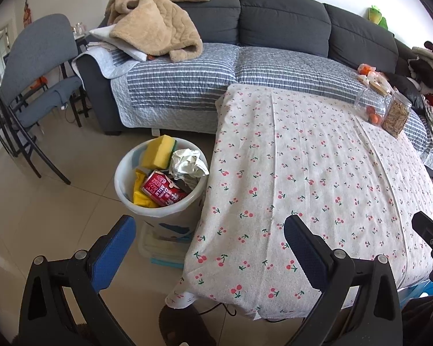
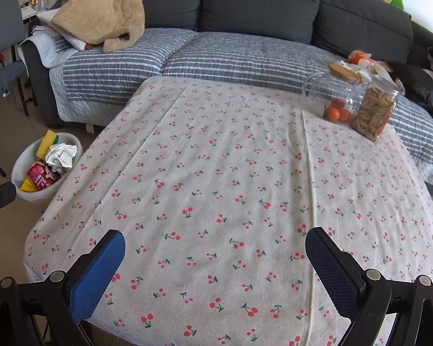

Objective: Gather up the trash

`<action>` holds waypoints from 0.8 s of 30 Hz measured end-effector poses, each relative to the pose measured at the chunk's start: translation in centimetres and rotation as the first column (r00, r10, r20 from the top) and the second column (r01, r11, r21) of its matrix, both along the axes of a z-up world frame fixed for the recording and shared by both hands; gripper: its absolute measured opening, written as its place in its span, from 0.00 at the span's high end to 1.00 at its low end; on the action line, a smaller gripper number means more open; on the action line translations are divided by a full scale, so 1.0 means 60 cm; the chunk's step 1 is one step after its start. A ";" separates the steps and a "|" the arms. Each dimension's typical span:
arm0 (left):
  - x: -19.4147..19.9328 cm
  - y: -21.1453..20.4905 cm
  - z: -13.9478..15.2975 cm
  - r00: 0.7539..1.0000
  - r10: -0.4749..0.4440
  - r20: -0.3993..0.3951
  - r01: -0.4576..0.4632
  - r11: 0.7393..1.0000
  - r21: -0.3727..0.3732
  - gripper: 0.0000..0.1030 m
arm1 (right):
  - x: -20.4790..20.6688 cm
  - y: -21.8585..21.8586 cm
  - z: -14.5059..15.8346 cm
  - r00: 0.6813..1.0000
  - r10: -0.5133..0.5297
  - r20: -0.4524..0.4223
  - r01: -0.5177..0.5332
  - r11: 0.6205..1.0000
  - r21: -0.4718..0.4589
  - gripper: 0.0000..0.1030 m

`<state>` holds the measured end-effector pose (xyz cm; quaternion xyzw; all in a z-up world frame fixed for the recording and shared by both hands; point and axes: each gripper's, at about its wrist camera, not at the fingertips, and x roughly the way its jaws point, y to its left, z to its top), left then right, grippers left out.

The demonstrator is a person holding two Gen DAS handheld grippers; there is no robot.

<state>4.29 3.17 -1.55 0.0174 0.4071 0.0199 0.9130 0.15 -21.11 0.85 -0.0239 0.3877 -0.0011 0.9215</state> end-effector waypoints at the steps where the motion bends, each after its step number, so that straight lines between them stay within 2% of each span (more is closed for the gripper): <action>1: 0.000 0.000 0.000 1.000 0.002 -0.001 -0.002 1.000 -0.001 0.00 | 0.002 0.000 0.000 1.000 -0.002 0.001 0.002 1.000 0.003 0.01; 24: -0.001 0.004 0.002 0.999 0.033 0.002 -0.033 0.999 0.001 0.00 | 0.006 -0.003 -0.001 1.000 -0.017 0.000 0.017 0.999 0.032 0.01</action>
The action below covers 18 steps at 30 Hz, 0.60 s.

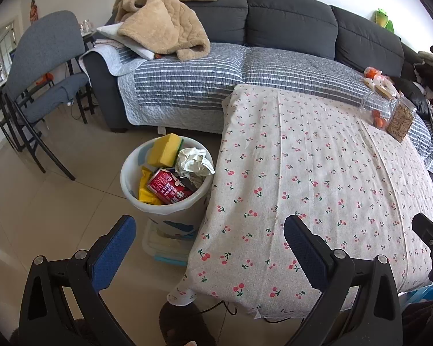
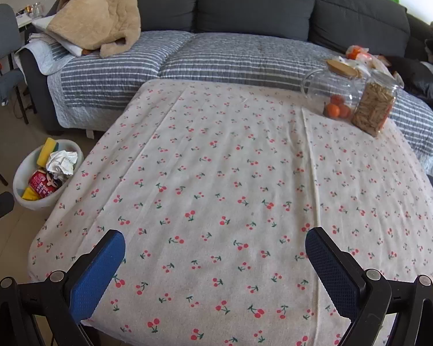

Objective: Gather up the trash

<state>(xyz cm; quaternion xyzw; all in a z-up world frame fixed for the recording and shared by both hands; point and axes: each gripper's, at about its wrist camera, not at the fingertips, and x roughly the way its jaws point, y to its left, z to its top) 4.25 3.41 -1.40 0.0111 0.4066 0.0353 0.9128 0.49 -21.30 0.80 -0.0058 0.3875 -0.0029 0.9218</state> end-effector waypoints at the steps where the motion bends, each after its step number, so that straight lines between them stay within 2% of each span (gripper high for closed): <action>1: -0.001 0.001 0.000 1.000 0.000 0.000 0.000 1.000 -0.001 0.00 | 0.000 0.000 0.000 1.000 -0.001 0.000 0.001 1.000 0.002 0.01; 18: -0.004 -0.002 0.000 1.000 -0.003 -0.002 0.003 1.000 -0.008 0.00 | 0.002 -0.001 -0.005 1.000 -0.005 -0.005 0.005 1.000 0.000 0.01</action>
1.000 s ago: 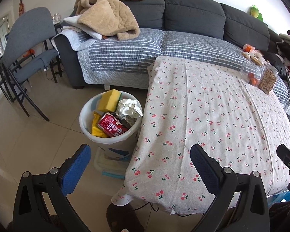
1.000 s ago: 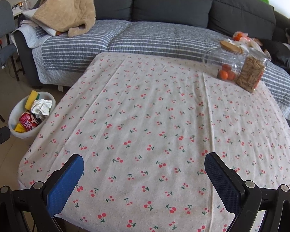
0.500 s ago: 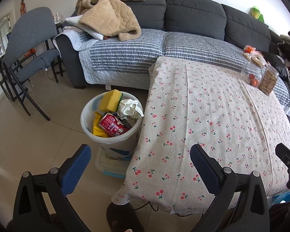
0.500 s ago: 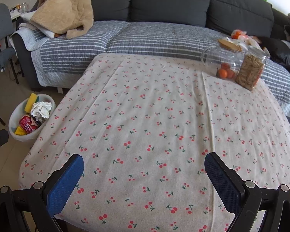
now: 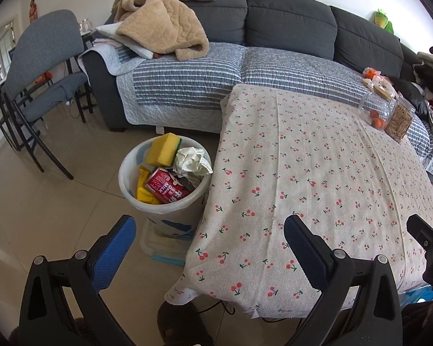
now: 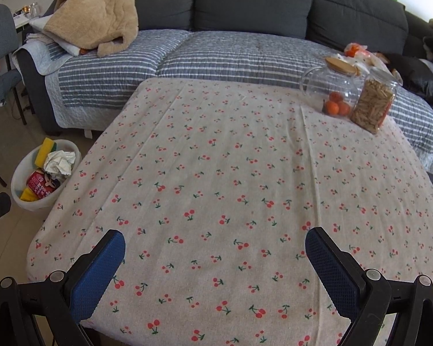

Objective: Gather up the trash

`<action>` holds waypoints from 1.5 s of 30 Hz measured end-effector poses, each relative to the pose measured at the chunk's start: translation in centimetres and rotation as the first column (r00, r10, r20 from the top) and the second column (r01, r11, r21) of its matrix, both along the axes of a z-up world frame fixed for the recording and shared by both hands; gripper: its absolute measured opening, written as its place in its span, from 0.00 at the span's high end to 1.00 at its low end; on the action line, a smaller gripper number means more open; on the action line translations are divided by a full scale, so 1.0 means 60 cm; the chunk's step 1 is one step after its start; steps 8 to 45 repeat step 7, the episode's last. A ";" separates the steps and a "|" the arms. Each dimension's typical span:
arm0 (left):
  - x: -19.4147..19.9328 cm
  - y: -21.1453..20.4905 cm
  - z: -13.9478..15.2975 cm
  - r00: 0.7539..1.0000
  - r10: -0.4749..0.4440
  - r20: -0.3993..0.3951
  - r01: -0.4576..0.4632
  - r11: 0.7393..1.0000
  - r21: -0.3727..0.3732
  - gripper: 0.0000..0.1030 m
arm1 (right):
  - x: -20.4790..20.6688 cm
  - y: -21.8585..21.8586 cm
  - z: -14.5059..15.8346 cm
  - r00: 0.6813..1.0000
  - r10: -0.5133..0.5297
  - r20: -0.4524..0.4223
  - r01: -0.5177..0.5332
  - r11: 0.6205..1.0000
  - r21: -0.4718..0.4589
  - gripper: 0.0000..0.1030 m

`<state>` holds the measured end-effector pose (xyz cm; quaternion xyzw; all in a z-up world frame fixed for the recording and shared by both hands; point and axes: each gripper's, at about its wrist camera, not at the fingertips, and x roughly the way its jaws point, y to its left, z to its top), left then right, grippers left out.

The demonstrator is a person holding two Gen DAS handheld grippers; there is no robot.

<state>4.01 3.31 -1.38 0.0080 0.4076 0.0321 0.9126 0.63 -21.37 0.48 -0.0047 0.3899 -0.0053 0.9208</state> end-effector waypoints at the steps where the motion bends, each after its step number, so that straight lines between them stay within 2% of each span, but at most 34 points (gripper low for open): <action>1: 0.001 0.000 0.000 1.000 0.000 -0.001 0.000 1.000 -0.001 0.00 | 0.000 0.000 0.000 1.000 0.000 0.000 0.000 1.000 0.000 0.01; 7: 0.012 0.011 0.003 0.999 -0.008 -0.033 0.006 0.999 -0.040 0.00 | 0.001 0.000 -0.001 1.000 -0.001 -0.001 0.001 1.000 -0.001 0.01; 45: 0.012 0.011 0.003 0.999 -0.008 -0.033 0.006 0.999 -0.040 0.00 | 0.001 0.000 -0.001 1.000 -0.001 -0.001 0.001 1.000 -0.001 0.01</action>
